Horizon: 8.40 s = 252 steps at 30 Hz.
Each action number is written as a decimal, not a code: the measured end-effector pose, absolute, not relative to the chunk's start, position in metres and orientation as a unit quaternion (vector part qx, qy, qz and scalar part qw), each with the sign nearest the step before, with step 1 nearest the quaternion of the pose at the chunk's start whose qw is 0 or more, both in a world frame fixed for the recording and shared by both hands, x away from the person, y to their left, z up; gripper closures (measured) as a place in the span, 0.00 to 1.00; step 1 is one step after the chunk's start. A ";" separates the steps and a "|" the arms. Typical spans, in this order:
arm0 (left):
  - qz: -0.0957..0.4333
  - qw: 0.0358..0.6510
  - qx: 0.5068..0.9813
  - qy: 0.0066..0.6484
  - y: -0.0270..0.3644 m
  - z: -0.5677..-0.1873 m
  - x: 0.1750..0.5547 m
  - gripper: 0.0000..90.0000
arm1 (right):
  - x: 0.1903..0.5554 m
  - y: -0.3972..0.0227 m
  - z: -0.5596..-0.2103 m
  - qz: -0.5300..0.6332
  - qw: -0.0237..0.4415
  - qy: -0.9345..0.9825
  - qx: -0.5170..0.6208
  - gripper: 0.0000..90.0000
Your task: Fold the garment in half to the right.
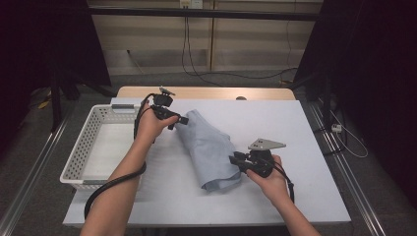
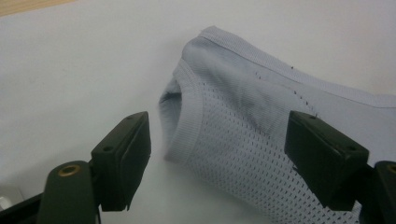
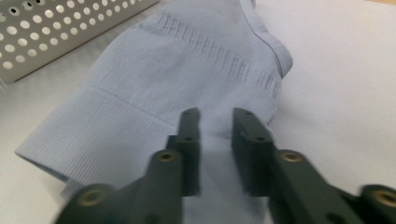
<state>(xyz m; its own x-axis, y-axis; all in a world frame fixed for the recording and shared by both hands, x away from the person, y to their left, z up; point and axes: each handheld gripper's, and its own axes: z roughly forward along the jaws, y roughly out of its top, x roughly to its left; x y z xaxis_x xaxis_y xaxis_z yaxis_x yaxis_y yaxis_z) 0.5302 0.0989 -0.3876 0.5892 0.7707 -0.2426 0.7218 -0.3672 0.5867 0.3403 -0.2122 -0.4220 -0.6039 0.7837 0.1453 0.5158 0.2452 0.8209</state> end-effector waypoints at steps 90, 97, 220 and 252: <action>-0.022 0.346 0.838 0.422 0.075 -0.386 0.470 0.14 | 0.328 -0.250 -0.431 0.440 0.163 0.769 0.433 0.21; -0.025 0.338 0.840 0.423 0.064 -0.391 0.466 0.11 | 0.326 -0.251 -0.430 0.441 0.169 0.767 0.433 0.21; -0.114 0.376 0.752 0.530 0.060 -0.447 0.433 0.67 | 0.309 -0.267 -0.436 0.441 0.168 0.767 0.434 0.16; -0.068 0.377 0.750 0.540 0.063 -0.446 0.450 0.40 | 0.311 -0.268 -0.435 0.444 0.172 0.767 0.430 0.16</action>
<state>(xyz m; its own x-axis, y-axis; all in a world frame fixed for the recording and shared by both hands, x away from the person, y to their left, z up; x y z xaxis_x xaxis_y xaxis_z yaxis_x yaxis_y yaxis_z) 0.4501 0.0632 -0.4457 0.4080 0.7582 -0.5085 0.8604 -0.1331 0.4919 0.3105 -0.2683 -0.4346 -0.5704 0.8129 0.1175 0.5067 0.2357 0.8293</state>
